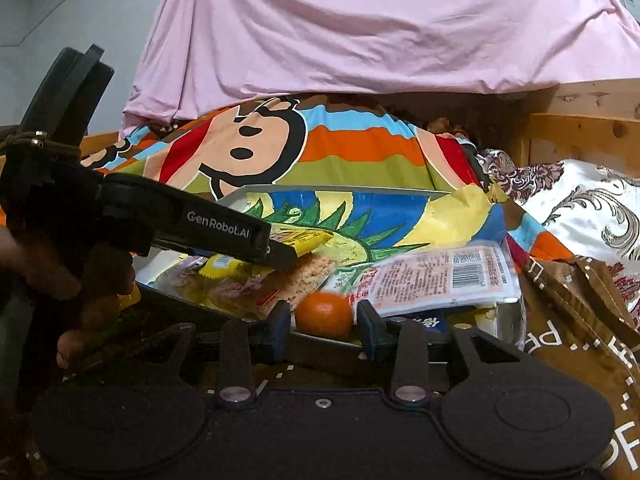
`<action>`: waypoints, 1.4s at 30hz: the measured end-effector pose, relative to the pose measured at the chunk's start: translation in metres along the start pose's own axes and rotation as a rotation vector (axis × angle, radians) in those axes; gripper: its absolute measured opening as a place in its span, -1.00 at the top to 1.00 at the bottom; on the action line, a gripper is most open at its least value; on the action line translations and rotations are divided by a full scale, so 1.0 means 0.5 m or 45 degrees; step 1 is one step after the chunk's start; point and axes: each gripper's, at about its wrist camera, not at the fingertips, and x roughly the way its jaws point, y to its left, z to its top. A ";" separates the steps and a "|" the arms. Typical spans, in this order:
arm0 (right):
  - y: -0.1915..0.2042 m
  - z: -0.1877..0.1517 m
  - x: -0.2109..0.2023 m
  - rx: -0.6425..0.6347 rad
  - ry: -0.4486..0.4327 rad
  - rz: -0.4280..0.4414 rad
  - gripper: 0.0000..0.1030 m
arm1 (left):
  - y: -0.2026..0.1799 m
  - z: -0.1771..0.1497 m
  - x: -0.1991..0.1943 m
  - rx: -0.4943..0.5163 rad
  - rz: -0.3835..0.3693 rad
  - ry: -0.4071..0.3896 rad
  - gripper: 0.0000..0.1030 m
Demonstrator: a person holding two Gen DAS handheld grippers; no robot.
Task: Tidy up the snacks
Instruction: 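Lower the yellow packet and orange into the tray and open both tools, then raise both open tools away from the tray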
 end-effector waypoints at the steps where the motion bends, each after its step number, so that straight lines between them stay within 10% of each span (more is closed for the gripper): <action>1: -0.001 0.000 0.000 0.004 -0.002 -0.003 0.03 | 0.001 -0.001 0.000 -0.003 0.000 0.005 -0.04; 21: -0.010 0.036 -0.068 0.040 -0.134 -0.084 -0.96 | 0.016 0.022 -0.113 -0.090 0.035 -0.116 -0.83; 42: 0.075 0.164 -0.320 -0.022 -0.354 -0.024 -0.99 | -0.009 0.009 -0.481 -0.096 0.146 -0.350 -0.99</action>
